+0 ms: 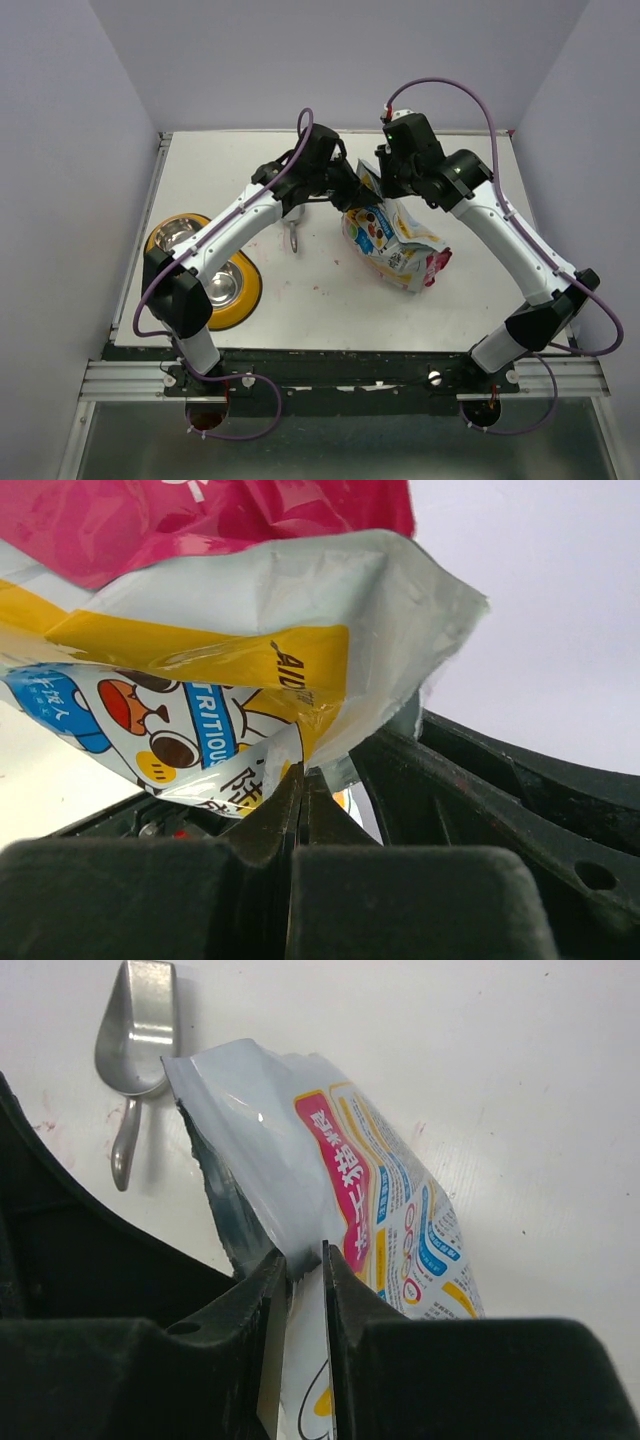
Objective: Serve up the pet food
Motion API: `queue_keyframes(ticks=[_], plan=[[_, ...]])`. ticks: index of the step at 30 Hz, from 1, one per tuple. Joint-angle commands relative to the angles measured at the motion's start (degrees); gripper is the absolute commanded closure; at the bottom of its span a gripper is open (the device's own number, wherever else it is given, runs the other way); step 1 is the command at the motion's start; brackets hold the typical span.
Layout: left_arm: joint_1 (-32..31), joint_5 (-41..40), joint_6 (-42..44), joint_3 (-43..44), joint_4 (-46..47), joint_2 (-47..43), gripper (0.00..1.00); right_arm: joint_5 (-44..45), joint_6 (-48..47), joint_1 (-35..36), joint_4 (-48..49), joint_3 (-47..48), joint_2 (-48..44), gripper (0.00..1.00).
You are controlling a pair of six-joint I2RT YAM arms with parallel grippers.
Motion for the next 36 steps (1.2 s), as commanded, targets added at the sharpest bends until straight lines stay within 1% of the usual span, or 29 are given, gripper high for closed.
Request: queue_keyframes(ticks=[1,5,7,9,11,14,16,18,21,23,25,27,28,30,34,36], plan=[[-0.3,-1.3,-0.6,2.9,-6.6,0.2,1.0,9.4,0.1,-0.2,-5.6,-2.1,0.1,0.75],[-0.1,-4.6,1.0,6.5,-11.4,0.1,1.0,15.6,-2.0,-0.2,-6.9,-1.6,-0.8,0.83],[-0.1,-4.8,1.2,7.3,-11.9,0.0,1.0,16.5,-2.2,-0.2,-7.4,-1.6,-1.2,0.86],[-0.1,-4.9,1.1,7.3,-12.0,-0.2,1.0,15.1,-1.7,-0.2,-7.3,-2.4,-1.6,0.86],[-0.1,-4.4,0.9,7.3,-11.8,-0.2,1.0,10.8,-0.9,-0.2,-6.8,-3.7,-1.9,0.82],[-0.1,-3.0,-0.2,7.1,-11.1,-0.5,1.0,5.7,1.7,0.2,-6.3,-5.7,-1.9,0.72],[-0.1,-2.4,-0.8,6.8,-10.0,-0.7,1.0,3.0,3.2,0.5,-5.7,-7.1,-2.7,0.68],[-0.2,-1.8,-0.9,6.9,-9.3,-0.9,1.0,1.1,4.2,0.4,-5.2,-8.1,-3.7,0.64],[-0.1,-1.0,-1.1,7.0,-8.5,-0.9,1.0,-1.3,4.8,0.6,-5.5,-9.1,-4.9,0.64],[-0.1,-0.7,-1.1,7.0,-8.3,-0.9,1.0,-0.3,4.6,0.6,-5.6,-10.5,-6.0,0.66],[-0.1,-0.8,-0.8,6.6,-8.5,-1.2,1.0,3.8,3.4,0.6,-6.9,-11.2,-6.4,0.78],[0.2,-1.7,0.3,6.6,-9.9,-1.7,1.0,9.8,2.6,0.6,-9.6,-9.5,-6.3,0.88],[0.3,-2.3,1.0,6.6,-10.8,-2.0,1.0,12.0,1.8,0.6,-10.6,-8.0,-6.3,0.92],[0.5,-3.4,2.6,6.5,-13.0,-2.8,1.0,13.7,-0.1,0.6,-11.9,-5.3,-6.5,0.99],[0.9,-4.3,4.6,6.7,-16.1,-3.4,1.0,14.1,-0.6,0.6,-12.8,-3.3,-6.7,0.99],[0.9,-3.2,5.6,7.3,-15.8,-2.9,1.0,12.1,-1.0,0.6,-12.4,-3.2,-6.7,0.99]])
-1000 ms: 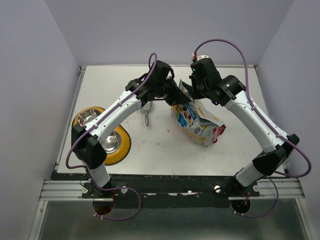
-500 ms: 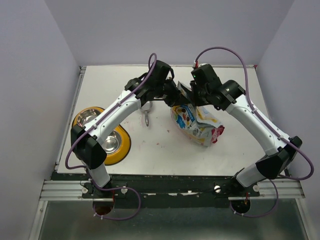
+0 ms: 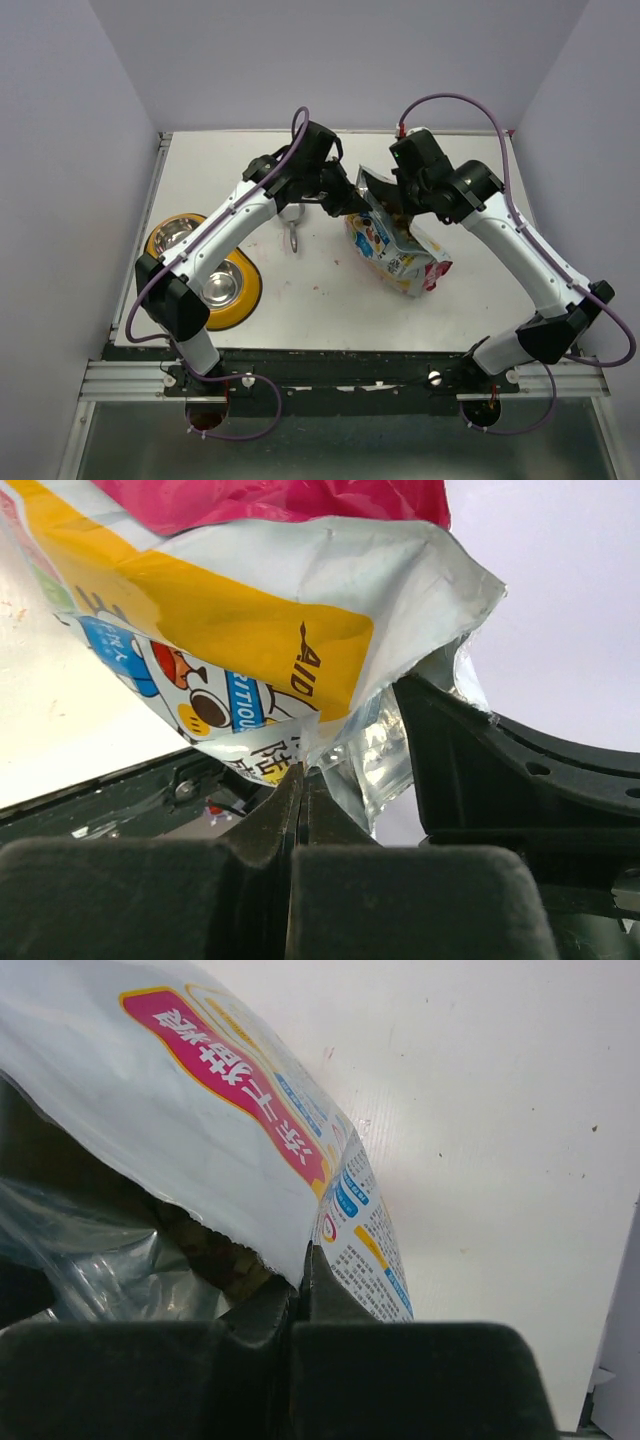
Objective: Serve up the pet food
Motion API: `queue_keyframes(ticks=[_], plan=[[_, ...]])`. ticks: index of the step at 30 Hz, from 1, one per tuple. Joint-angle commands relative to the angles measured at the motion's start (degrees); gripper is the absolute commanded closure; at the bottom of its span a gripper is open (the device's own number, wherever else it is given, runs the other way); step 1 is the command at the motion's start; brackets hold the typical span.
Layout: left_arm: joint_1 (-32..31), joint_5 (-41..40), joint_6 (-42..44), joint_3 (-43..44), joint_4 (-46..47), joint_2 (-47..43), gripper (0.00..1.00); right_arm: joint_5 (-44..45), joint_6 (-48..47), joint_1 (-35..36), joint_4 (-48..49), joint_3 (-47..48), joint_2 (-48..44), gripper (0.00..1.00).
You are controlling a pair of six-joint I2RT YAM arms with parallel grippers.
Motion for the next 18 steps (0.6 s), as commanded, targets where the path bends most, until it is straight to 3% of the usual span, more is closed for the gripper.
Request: queue_keyframes(ticks=[1,3,6,9,12,18], plan=[[0.8,-0.5,4.1,2.7,-2.5,-1.5,1.0,0.8,-2.4,-0.1,-4.2,2.8,-1.8,0.99],[0.4,0.4,6.3,6.5,-5.4,0.5,0.95,-4.7,-2.7,-0.1,-3.5,4.0,-2.3,0.99],[-1.2,-0.9,8.4,10.7,-9.6,2.5,0.71,-8.8,-1.6,-0.1,-3.7,7.9,-1.9,0.99],[-2.9,-2.6,7.7,9.2,-9.4,2.0,0.51,-10.4,-0.7,-0.1,-4.6,10.7,-0.8,0.99],[-3.4,-2.7,6.7,7.3,-9.5,1.5,0.42,-12.2,0.0,-0.1,-3.3,10.0,-1.5,1.0],[-4.6,-6.3,6.0,3.9,-10.2,-1.8,0.35,-13.3,1.6,-0.1,-0.6,7.1,-2.9,0.99]])
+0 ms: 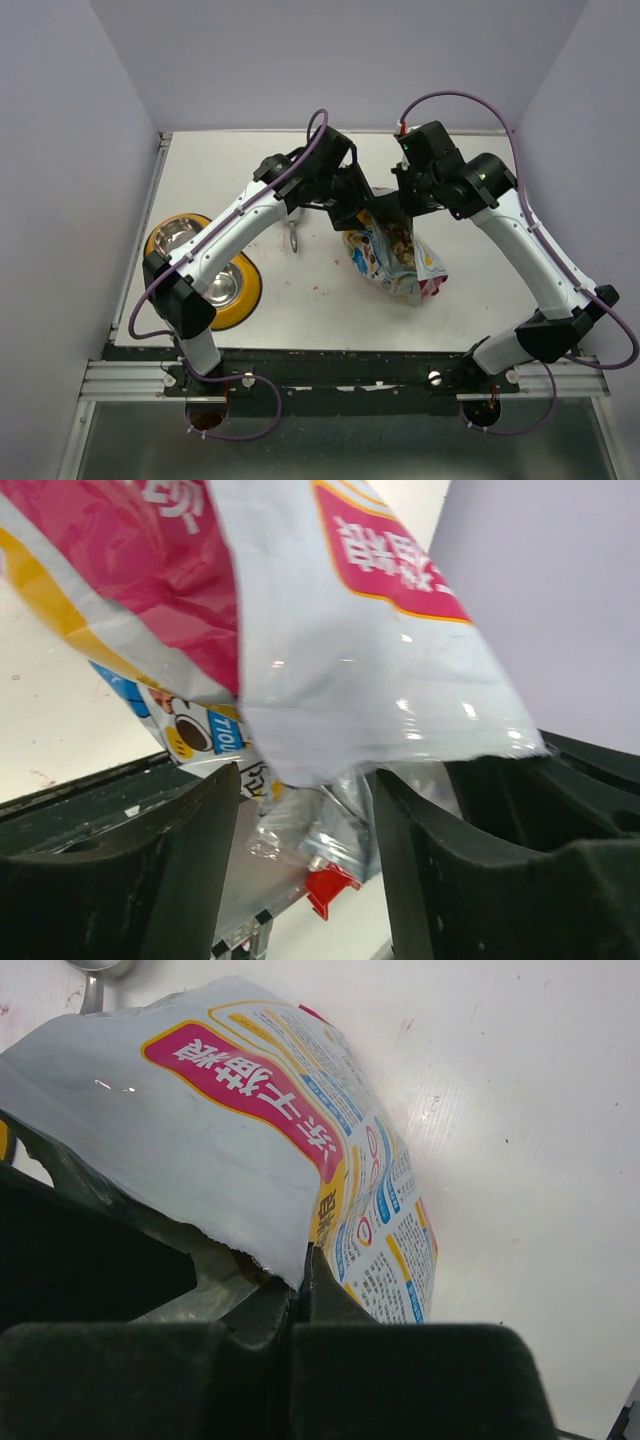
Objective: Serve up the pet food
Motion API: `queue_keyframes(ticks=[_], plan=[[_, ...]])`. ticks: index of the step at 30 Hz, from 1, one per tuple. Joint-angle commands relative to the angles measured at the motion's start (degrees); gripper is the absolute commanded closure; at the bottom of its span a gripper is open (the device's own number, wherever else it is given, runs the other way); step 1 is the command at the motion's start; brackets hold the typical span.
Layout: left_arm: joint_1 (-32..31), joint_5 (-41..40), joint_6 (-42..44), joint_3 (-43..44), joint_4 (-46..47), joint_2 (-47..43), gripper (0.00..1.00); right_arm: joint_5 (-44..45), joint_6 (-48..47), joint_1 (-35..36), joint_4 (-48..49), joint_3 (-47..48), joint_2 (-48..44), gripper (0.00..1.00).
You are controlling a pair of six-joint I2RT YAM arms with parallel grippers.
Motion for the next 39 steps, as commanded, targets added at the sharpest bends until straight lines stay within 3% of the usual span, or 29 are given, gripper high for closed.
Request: queue_keyframes(ticks=[1,6,9,18,20,23,25,29,32,35,39], plan=[[-0.7,-4.3,-0.2,-3.0,-2.0,-4.7,0.34,-1.6,1.7,0.1,6.0,0.5,-3.2,0.99],[-2.3,-2.3,-2.8,-10.0,2.0,-6.9,0.34,0.4,1.0,0.0,6.1,1.0,-2.2,0.99],[-3.7,0.3,-5.7,-14.4,10.0,-6.6,0.43,0.2,0.9,0.0,6.2,1.2,-1.8,0.99],[-5.3,-1.2,-4.2,-10.0,10.3,-0.6,0.59,-1.3,2.0,0.0,5.8,0.0,-2.9,0.99],[-5.5,-0.3,-3.0,-9.0,9.5,0.6,0.68,-0.2,1.8,0.0,5.3,-0.1,-3.1,0.99],[-5.6,0.7,0.6,-8.0,8.3,0.3,0.95,3.8,0.8,0.0,4.6,-0.9,-3.7,0.99],[-5.2,-1.1,4.8,-6.0,5.1,-1.3,1.0,8.1,-0.4,0.0,3.6,-1.5,-3.9,0.99],[-3.0,1.6,11.5,-6.0,3.2,-7.0,1.0,14.0,-1.5,0.0,1.8,-0.3,-4.2,0.99],[-1.3,9.4,10.9,-5.0,0.5,-8.2,1.0,13.0,-2.3,0.0,2.4,-2.0,-5.7,0.99],[-1.5,10.8,9.1,-4.0,-0.9,-7.6,1.0,11.1,-2.5,0.0,3.3,-6.3,-6.9,0.99],[-1.5,11.2,6.5,-4.3,0.3,-6.5,1.0,4.9,1.0,0.0,2.6,-11.3,-8.2,0.86]])
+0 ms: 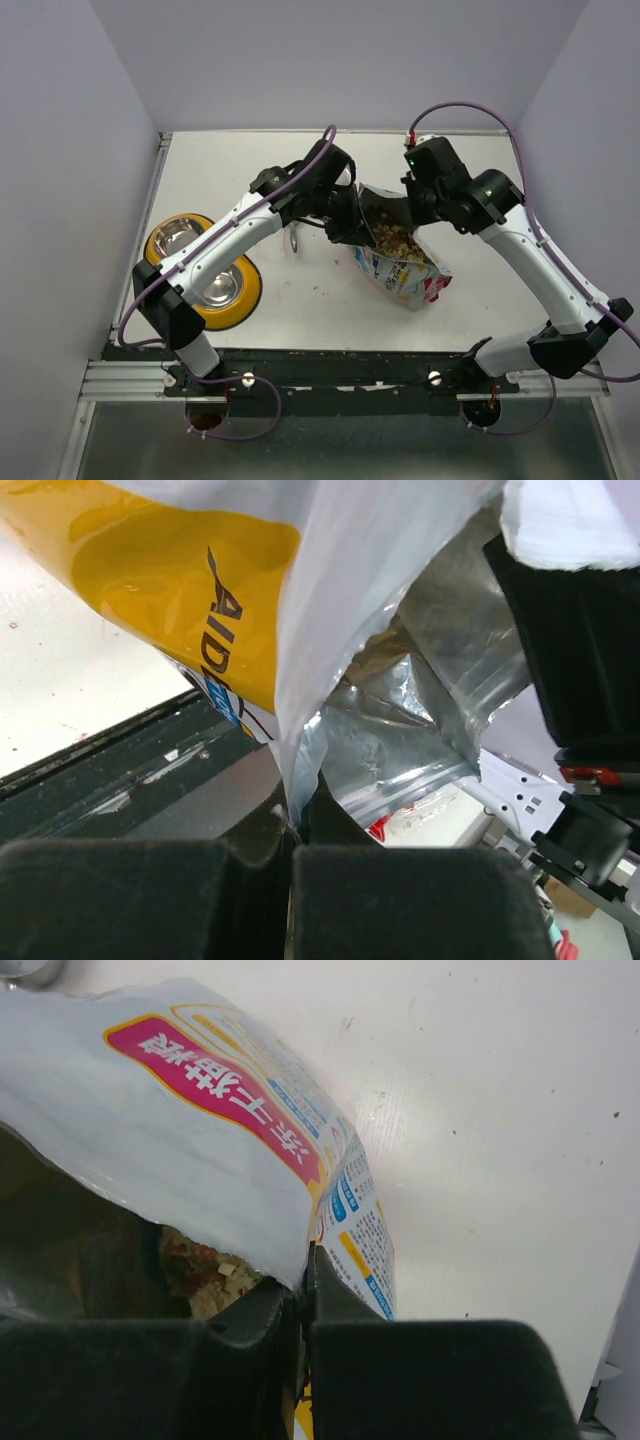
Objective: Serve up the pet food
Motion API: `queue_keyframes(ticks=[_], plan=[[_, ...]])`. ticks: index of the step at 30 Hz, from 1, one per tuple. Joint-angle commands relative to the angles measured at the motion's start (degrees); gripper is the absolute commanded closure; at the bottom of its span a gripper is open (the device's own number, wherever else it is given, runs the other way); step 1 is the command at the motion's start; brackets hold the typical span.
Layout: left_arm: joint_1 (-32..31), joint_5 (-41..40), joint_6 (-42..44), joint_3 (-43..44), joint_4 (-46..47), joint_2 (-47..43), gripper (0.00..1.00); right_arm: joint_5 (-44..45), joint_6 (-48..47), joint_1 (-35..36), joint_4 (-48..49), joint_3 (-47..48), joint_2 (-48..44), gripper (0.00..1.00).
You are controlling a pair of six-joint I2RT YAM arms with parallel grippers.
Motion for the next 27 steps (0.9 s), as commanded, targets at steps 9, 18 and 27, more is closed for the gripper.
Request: queue_keyframes(ticks=[9,18,27], plan=[[0.1,5.7,-3.4,7.7,2.6,1.2,1.0,-8.6,7.4,0.0,-2.9,-5.6,-2.8,0.59],[-0.4,6.3,-3.7,11.8,1.6,3.7,1.0,-1.8,10.8,0.2,-6.1,-7.4,-0.9,0.52],[-1.0,0.8,1.6,25.1,-9.1,9.0,1.0,11.9,10.6,0.0,-3.0,-4.4,-2.1,0.99]])
